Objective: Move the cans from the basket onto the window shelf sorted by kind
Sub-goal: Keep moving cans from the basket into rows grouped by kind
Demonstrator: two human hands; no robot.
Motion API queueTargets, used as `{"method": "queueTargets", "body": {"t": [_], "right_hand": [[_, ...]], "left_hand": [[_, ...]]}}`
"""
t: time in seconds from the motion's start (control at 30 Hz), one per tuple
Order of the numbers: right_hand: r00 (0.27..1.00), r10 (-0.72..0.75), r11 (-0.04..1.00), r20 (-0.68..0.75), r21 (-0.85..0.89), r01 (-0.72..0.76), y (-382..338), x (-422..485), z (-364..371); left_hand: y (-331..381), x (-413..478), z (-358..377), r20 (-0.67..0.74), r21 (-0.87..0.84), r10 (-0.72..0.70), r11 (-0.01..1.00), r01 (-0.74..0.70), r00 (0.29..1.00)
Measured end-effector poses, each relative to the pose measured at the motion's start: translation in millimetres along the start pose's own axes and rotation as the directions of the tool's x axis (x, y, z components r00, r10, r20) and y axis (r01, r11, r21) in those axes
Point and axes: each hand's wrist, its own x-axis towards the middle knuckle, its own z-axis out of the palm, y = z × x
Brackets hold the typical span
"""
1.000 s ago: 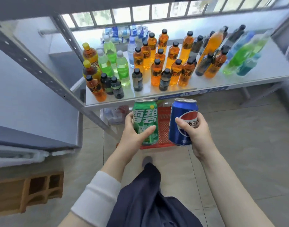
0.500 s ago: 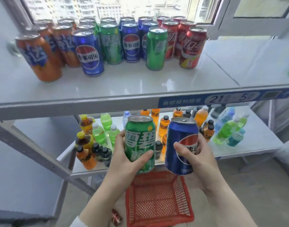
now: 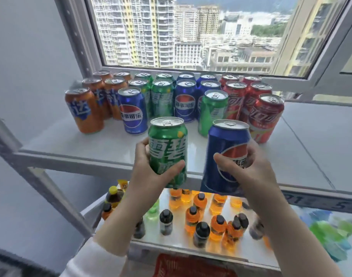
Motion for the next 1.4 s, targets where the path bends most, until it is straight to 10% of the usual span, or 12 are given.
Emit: {"method": "queueTargets", "body": {"t": [0.93, 1.17, 1.4], "right_hand": [[0.994, -0.069, 0.845, 0.081, -0.525, 0.102, -22, 63, 44], [0.953, -0.014, 0.578, 0.301, -0.776, 0.254, -81, 82, 37], [0.948, 0.032, 0.518, 0.318, -0.816, 0.256, -77, 89, 38]], "left_hand": [[0, 86, -44, 0.292, 0.269, 0.172, 0.929, -0.253, 0.941], [51, 109, -58, 0.524, 0.652, 0.150, 0.564, -0.507, 0.839], [53, 117, -56, 0.554, 0.663, 0.116, 0.538, -0.521, 0.825]]}}
